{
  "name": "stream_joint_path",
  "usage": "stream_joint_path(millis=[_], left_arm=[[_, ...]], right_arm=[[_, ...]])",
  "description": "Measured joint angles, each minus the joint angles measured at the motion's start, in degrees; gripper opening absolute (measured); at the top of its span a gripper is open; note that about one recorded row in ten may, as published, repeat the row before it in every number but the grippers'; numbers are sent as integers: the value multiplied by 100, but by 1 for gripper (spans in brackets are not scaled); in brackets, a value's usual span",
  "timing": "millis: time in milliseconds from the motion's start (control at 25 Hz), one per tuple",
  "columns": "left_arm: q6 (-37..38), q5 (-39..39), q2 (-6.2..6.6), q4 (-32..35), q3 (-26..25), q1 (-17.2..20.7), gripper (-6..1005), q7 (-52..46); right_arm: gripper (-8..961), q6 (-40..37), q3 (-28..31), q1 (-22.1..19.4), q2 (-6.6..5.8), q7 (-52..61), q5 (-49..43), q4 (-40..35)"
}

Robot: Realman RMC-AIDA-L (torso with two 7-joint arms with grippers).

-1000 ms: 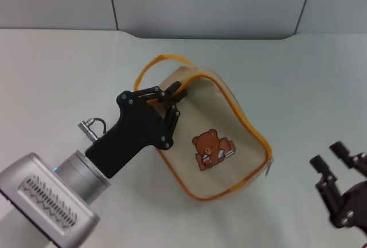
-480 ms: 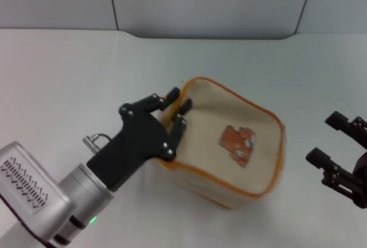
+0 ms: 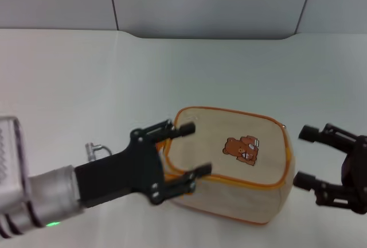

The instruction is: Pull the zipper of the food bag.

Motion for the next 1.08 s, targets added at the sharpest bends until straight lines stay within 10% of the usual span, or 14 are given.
stream_joint_path(millis=[120, 400, 1080], left_arm=[[1026, -1, 48, 983, 566, -418, 636, -883], [2618, -4, -536, 3156, 714, -746, 774, -1626], [2599, -50, -650, 3259, 655, -748, 811, -1539]], right_arm=[[849, -3, -329, 119, -79, 192, -138, -94], [849, -1, -458, 315, -64, 322, -444, -174], [849, 3, -470, 345, -25, 327, -458, -203]])
